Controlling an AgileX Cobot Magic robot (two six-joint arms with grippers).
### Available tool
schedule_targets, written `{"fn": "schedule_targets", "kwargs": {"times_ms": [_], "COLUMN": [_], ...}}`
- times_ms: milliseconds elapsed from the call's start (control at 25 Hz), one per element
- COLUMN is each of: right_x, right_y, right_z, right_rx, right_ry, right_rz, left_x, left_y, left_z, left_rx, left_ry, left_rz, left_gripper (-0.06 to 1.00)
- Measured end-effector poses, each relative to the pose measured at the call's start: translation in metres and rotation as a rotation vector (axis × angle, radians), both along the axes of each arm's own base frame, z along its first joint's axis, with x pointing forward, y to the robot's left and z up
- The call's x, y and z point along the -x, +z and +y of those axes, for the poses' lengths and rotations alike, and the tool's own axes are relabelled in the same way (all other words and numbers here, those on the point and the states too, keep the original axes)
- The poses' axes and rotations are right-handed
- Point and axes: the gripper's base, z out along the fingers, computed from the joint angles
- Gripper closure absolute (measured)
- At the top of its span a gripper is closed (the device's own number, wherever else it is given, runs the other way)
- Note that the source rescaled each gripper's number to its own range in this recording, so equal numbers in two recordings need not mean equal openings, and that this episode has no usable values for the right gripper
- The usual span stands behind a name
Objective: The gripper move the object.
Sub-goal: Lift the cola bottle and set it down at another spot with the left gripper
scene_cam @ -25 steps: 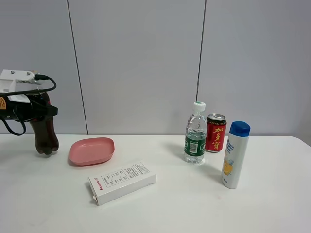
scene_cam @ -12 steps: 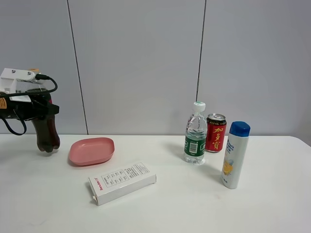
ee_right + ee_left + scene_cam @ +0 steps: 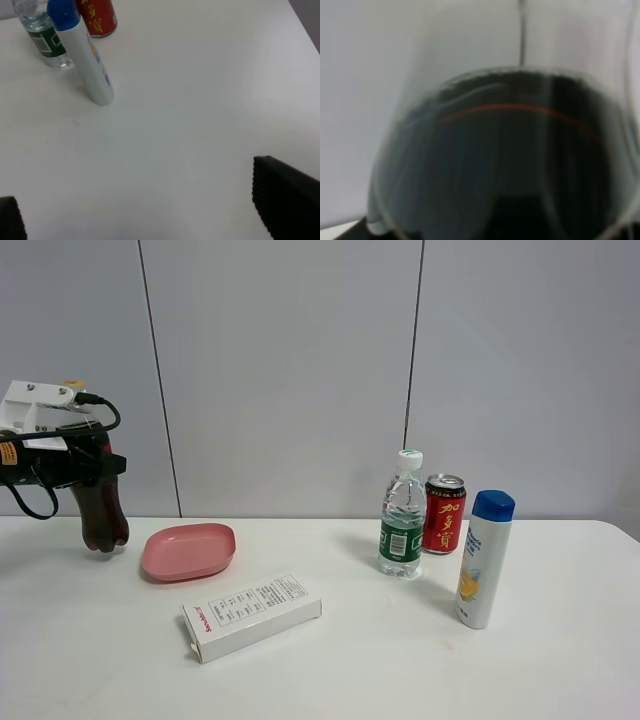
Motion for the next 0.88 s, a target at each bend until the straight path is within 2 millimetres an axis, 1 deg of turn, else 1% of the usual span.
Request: {"fn": "schedule_targets", "kwargs": {"times_ms": [120, 240, 320, 360, 400, 440, 600, 640, 680, 760, 880], "right_x": [0.0, 0.0, 0.0, 0.0, 0.0, 0.0, 0.0, 0.0, 0.0, 0.0, 0.0], "right_y": [0.0, 0.0, 0.0, 0.0, 0.0, 0.0, 0.0, 0.0, 0.0, 0.0, 0.0], "right_z": [0.0, 0.0, 0.0, 0.0, 0.0, 0.0, 0.0, 0.0, 0.0, 0.0, 0.0], "right_rx": [0.0, 0.0, 0.0, 0.0, 0.0, 0.0, 0.0, 0.0, 0.0, 0.0, 0.0], "right_ry": [0.0, 0.0, 0.0, 0.0, 0.0, 0.0, 0.0, 0.0, 0.0, 0.0, 0.0], "right_rz": [0.0, 0.0, 0.0, 0.0, 0.0, 0.0, 0.0, 0.0, 0.0, 0.0, 0.0], "left_x": [0.0, 0.0, 0.0, 0.0, -0.001, -0.001, -0.001, -0.001, -0.001, -0.001, 0.0], "left_y": [-0.007, -0.009, -0.009, -0.008, -0.006, -0.003, 0.0, 0.0, 0.0, 0.0, 0.009], "left_z": [-0.001, -0.001, -0.002, -0.002, -0.002, -0.003, -0.003, -0.003, -0.003, -0.003, -0.003], "left_rx": [-0.01, -0.035, -0.045, -0.041, -0.031, -0.024, -0.019, -0.018, -0.018, -0.017, -0.022], "left_ry": [-0.017, -0.029, -0.034, -0.04, -0.041, -0.045, -0.048, -0.047, -0.046, -0.046, -0.043], "left_rz": [0.013, 0.012, 0.005, -0.01, -0.026, -0.042, -0.055, -0.056, -0.056, -0.056, -0.073], "left_gripper": [0.94, 0.94, 0.91, 0.87, 0.82, 0.71, 0.17, 0.07, 0.02, -0.04, -0.05]}}
